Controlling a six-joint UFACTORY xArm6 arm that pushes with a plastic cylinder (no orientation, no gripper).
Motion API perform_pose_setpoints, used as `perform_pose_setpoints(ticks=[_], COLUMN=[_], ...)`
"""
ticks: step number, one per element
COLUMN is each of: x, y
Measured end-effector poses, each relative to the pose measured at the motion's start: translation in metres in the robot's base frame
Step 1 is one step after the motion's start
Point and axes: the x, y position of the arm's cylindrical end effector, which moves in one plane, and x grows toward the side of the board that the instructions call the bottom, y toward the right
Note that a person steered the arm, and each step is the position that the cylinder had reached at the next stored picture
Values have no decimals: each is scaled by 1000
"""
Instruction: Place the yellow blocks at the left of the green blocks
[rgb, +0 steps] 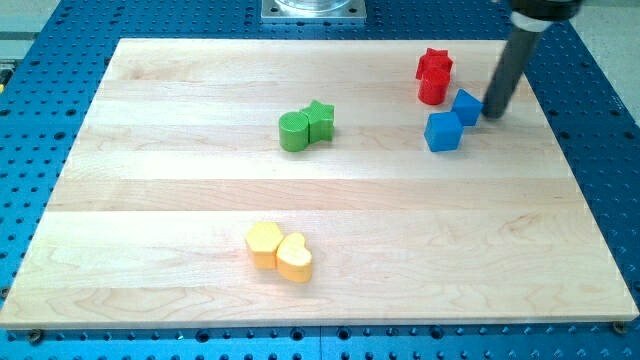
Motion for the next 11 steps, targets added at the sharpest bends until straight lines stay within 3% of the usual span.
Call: perform_pose_setpoints(ticks=[1, 2, 3, 4, 5, 6, 8, 11], x=[5, 13, 52, 117, 173, 211, 233, 252], y=[-26, 16, 29, -6, -109, -140, -130, -278])
